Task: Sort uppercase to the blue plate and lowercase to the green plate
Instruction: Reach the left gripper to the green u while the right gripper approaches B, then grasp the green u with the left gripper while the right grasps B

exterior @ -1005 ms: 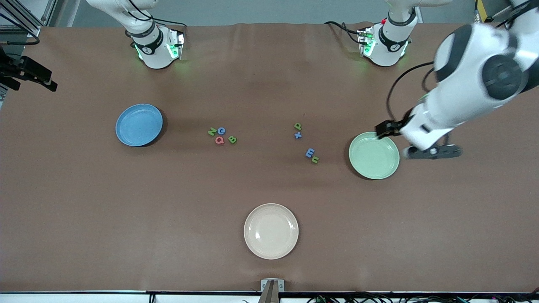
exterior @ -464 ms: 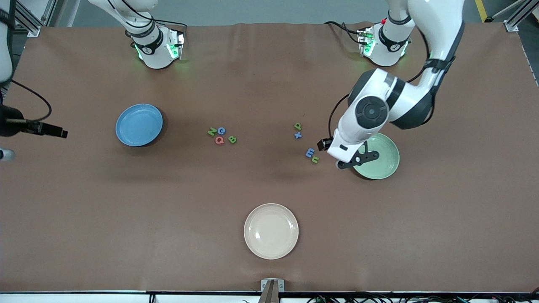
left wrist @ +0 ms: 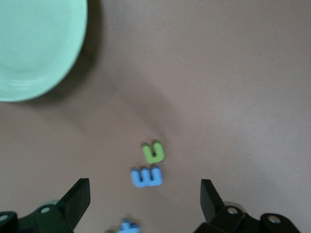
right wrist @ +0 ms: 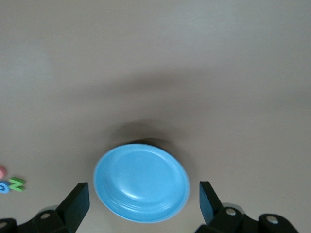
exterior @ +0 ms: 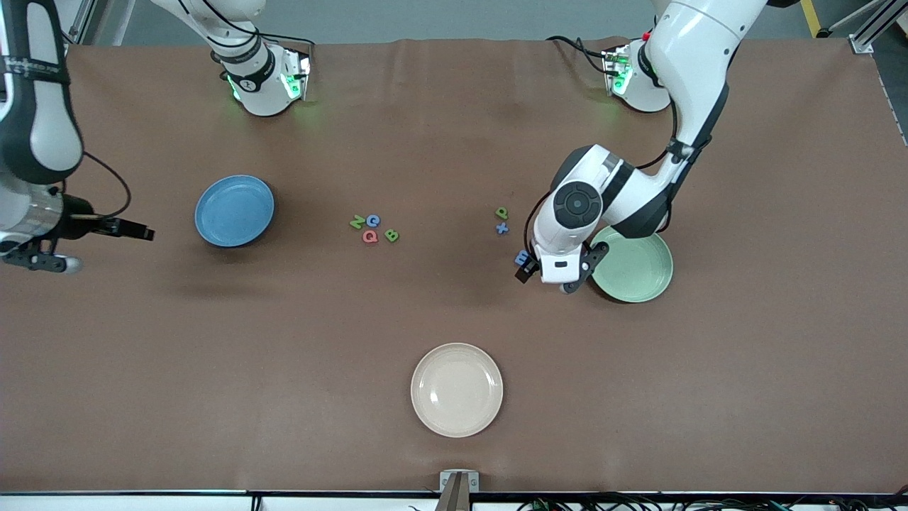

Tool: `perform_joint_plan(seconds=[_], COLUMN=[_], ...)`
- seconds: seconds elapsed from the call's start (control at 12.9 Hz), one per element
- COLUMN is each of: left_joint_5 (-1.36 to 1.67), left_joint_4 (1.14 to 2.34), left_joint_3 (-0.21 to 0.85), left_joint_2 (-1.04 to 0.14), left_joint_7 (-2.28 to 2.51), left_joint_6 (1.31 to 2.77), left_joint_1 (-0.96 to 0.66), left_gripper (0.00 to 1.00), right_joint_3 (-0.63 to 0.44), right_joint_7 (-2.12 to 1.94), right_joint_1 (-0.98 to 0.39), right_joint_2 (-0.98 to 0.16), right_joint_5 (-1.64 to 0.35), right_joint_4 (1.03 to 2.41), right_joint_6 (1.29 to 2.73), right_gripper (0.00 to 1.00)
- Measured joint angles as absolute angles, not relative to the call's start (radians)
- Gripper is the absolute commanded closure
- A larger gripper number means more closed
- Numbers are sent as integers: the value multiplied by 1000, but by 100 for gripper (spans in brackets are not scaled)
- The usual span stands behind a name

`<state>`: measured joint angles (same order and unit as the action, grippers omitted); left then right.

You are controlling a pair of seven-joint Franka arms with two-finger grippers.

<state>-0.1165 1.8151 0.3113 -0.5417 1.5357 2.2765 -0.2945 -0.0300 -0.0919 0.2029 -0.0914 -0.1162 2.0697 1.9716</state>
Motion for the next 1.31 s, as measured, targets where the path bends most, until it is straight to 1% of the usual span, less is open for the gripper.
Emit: perform_joint_plan(seconds=[0.08, 0.23, 0.46, 0.62, 0.77, 1.0, 1.16, 1.31], left_joint_5=[-118, -119, -120, -152, -188, -205, -208, -209], left_joint_4=[1822, 1830, 1833, 1834, 1835, 1835, 1835, 1835], left_joint_3=[311, 309, 308, 308, 308, 308, 308, 308], left_joint_2=[-556, -585, -616, -631, -648, -663, -664, -668], left_joint_7=[1570, 1602, 1626, 1657, 1692, 1703, 1706, 1710], left_joint_6=[2308, 2341, 2363, 2372, 2399, 2416, 2417, 2417], left_joint_1=[-294, -293, -293, -295, -296, -296, -296, -296], left_gripper=[0, 0, 0, 3, 10, 21, 31, 36], right_joint_3=[-25, -21, -12, -9, -9, -10, -10, -10], right_joint_7=[-52, 127, 473, 628, 689, 772, 803, 911], right_joint_1=[174, 54, -193, -315, -385, -462, -503, -548], right_joint_2=[-61, -15, 6, -4, -50, -162, -207, -234], right_joint_5=[-128, -135, -133, -133, -133, -134, -135, -136], right_joint_4=[2144, 2247, 2280, 2293, 2307, 2309, 2286, 2243], right_joint_6=[2037, 2126, 2194, 2261, 2342, 2469, 2493, 2493], right_gripper=[0, 0, 0, 0, 0, 0, 0, 2])
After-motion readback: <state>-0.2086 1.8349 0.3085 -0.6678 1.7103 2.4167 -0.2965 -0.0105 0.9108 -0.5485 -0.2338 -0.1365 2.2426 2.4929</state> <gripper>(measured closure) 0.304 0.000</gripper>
